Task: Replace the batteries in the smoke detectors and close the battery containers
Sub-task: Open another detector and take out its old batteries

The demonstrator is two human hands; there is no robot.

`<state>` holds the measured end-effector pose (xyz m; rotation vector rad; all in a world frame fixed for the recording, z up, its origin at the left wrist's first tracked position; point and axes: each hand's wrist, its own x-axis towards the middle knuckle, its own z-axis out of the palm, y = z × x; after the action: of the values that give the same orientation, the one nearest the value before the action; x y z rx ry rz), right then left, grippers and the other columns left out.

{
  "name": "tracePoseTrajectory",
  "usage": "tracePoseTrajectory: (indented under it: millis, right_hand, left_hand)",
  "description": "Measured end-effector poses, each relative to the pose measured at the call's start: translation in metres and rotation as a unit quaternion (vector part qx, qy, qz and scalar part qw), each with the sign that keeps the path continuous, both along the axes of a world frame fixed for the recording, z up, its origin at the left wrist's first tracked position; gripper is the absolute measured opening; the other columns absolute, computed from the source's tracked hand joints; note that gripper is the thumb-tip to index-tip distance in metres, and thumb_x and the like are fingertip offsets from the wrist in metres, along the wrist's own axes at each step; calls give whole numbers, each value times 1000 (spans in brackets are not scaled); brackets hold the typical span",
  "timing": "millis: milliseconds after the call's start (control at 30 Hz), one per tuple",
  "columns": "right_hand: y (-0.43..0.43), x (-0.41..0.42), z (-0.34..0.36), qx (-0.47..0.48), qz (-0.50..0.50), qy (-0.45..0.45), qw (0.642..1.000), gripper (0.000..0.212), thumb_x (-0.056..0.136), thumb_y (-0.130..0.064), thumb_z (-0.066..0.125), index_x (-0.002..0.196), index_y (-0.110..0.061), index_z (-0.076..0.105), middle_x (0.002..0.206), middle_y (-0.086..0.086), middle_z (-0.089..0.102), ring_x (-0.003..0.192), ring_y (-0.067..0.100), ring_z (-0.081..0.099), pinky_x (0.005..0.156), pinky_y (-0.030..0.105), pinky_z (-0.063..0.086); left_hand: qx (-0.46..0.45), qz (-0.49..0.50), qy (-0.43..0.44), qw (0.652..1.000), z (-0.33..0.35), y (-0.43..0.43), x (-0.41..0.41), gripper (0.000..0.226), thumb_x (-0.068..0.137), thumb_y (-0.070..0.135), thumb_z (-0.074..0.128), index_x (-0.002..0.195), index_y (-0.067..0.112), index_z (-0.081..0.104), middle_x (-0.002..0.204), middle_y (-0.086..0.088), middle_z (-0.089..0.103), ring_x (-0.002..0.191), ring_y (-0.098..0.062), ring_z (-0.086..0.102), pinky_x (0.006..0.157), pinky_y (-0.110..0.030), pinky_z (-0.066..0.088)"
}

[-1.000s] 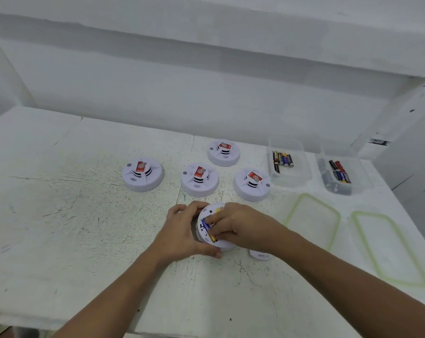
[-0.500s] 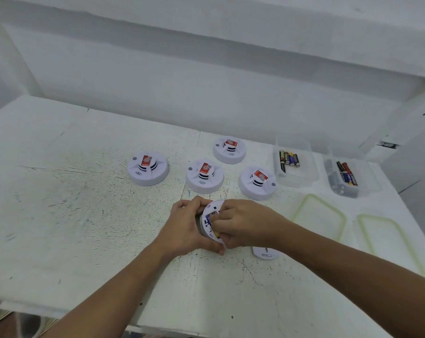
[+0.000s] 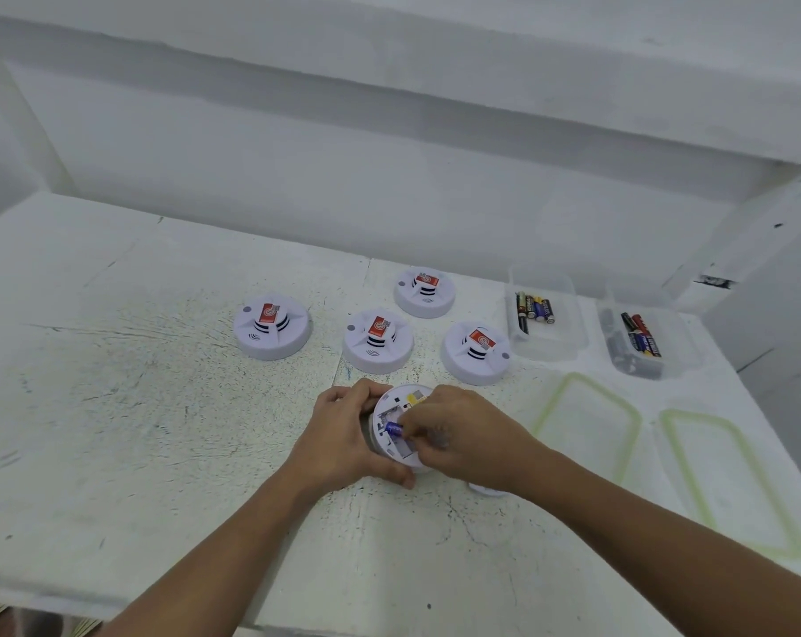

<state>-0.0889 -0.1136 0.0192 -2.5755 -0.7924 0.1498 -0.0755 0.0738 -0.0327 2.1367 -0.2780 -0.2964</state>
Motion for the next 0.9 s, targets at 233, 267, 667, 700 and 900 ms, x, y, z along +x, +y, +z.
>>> tracePoseTrajectory:
  millis: [233, 267, 667, 700, 900]
  right_hand:
    - [-7, 4, 11, 105, -134, 75, 983, 25, 80, 0, 58, 94, -15, 71, 84, -5, 68, 72, 8, 57, 64, 19, 47]
    - [-14, 12, 16, 158, -183, 114, 964, 24, 81, 1, 60, 92, -16, 71, 79, -7, 67, 65, 5, 57, 61, 17, 47]
    - [-119, 124, 31, 105, -481, 56, 869, 14, 81, 6, 55, 86, 7, 68, 72, 13, 64, 66, 24, 56, 54, 25, 44]
    - [-120, 128, 26, 69, -485, 56, 870, 15, 80, 6, 53, 85, 12, 65, 75, 19, 65, 67, 27, 57, 55, 28, 45]
    - [-112, 132, 9, -60, -473, 19, 879, 34, 81, 7, 48, 59, -10, 29, 57, 5, 38, 55, 21, 42, 43, 25, 26]
  left_hand:
    - [4, 4, -8, 1000, -1, -1, -1, 93, 32, 50, 92, 113, 44, 47, 101, 34, 59, 114, -5, 29, 82, -18, 32]
    - [6, 4, -9, 1000, -1, -1, -1, 94, 32, 50, 92, 114, 45, 47, 103, 33, 58, 115, -5, 28, 83, -19, 32]
    - [31, 1, -15, 999, -2, -4, 0, 96, 29, 61, 89, 112, 53, 41, 110, 32, 55, 117, -6, 27, 83, -20, 31]
    - [33, 2, -14, 999, -1, -5, -1, 97, 29, 62, 88, 112, 53, 41, 111, 33, 55, 117, -5, 27, 83, -22, 32]
    - [41, 4, -13, 999, 0, -5, -1, 96, 29, 64, 87, 112, 54, 40, 112, 34, 53, 117, -5, 26, 85, -25, 33]
